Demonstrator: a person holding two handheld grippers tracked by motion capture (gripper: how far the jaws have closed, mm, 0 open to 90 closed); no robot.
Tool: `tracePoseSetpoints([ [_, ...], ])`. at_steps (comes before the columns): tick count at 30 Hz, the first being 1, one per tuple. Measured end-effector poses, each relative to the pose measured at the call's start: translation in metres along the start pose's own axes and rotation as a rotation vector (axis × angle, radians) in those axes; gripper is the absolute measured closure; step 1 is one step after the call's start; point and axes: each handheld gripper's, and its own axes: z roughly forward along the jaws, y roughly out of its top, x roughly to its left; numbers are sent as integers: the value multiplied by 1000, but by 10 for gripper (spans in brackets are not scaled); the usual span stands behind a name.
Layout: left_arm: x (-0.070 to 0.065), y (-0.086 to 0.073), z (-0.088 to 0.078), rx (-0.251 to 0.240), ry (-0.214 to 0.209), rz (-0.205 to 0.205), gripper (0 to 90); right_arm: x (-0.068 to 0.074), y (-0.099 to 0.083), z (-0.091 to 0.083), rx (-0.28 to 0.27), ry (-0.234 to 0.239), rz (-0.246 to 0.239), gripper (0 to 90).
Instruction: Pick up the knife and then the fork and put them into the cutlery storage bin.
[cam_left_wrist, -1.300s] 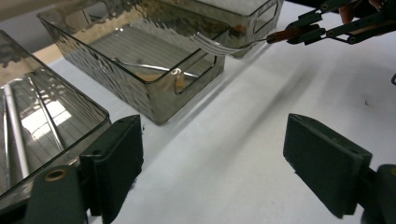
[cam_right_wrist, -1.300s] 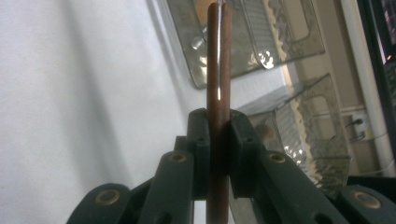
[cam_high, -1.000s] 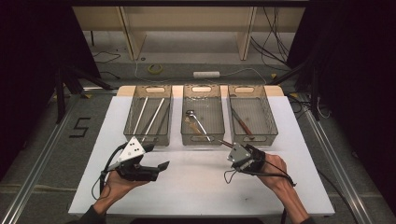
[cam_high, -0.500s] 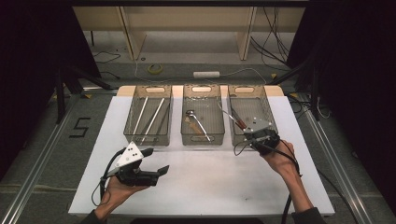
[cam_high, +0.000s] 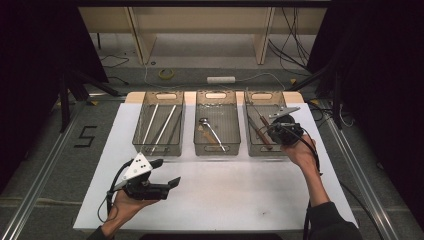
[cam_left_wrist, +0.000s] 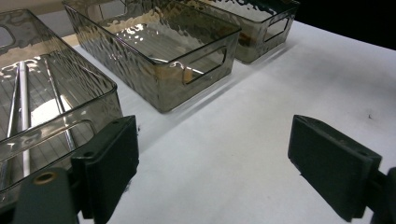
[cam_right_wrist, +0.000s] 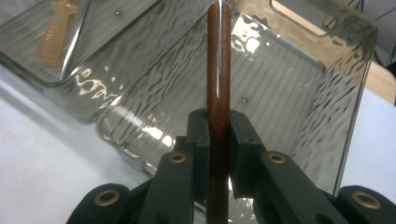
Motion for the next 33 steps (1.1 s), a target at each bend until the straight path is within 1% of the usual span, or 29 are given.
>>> tracePoseSetpoints([
  [3,-1,0,0,-6,2,1,157,-6,1,6,14,3,42,814],
  [6,0,0,-1,-11,6,0,157,-11,1,10,21,16,76,814],
  [7,0,0,-1,-12,7,-1,157,-13,1,12,31,11,91,814],
  [9,0,0,-1,-13,9,-1,157,-15,0,15,44,6,107,814],
  [10,0,0,-1,-13,9,0,157,-16,0,17,54,-6,112,814],
  [13,0,0,-1,-17,10,-2,157,-19,-1,23,75,-6,133,813],
  [16,0,0,-1,-16,12,-3,157,-21,-2,29,102,-13,150,813],
  [19,0,0,-1,-16,11,-3,157,-23,-2,34,121,-9,165,813],
  [27,0,0,-1,-10,12,2,157,-23,-1,40,132,1,183,813],
  [30,-1,0,0,-10,11,2,157,-23,-1,42,140,14,196,812],
  [33,0,0,0,-9,12,2,157,-23,-1,45,152,14,201,812],
])
